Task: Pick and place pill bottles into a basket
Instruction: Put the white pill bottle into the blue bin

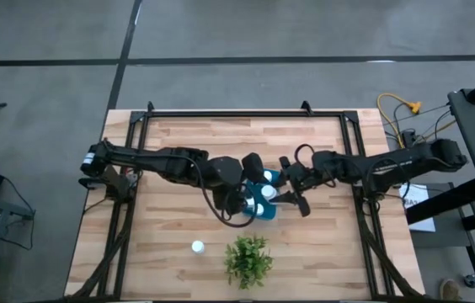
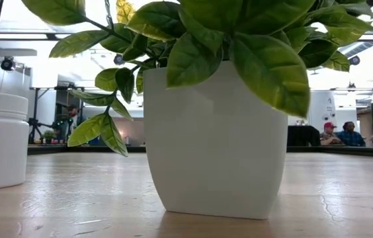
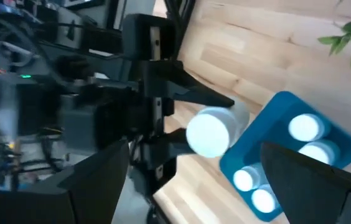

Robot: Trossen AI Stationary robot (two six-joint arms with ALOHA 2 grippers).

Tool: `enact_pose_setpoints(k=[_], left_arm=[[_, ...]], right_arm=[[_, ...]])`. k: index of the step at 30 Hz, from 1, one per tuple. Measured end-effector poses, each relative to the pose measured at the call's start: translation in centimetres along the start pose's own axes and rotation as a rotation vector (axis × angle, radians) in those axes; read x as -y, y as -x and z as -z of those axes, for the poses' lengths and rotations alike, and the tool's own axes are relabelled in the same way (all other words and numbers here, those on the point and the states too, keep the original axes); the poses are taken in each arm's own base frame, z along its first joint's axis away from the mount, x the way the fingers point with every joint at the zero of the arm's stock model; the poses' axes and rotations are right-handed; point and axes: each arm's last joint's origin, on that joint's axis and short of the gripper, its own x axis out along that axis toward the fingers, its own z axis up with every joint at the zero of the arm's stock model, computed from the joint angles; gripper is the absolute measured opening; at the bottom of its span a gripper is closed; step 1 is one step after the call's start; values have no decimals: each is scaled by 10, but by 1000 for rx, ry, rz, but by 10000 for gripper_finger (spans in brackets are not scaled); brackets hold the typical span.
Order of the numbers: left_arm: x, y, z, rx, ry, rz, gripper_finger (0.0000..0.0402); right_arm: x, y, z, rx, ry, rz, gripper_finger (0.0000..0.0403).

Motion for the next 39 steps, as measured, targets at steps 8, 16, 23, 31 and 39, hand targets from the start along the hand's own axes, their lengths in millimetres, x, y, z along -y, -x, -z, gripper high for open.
enact_pose_setpoints(k=[8,16,23,31,39], left_arm=[[9,0,-1,-20,29,70,343],[9,1,-4,-45,47,40,343],[7,1,-5,-113,86,-44,343],[6,-1,-7,-77,138,-52,343],[14,-7,-6,-75,154,-13,343]], right_arm=[[5,-19,-21,-38,20,-53,164],[4,-22,-30,-39,56,-79,164],[4,-21,-31,-44,60,-79,164],[4,-21,-31,-46,59,-79,164],[4,-21,-31,-50,56,-82,164]])
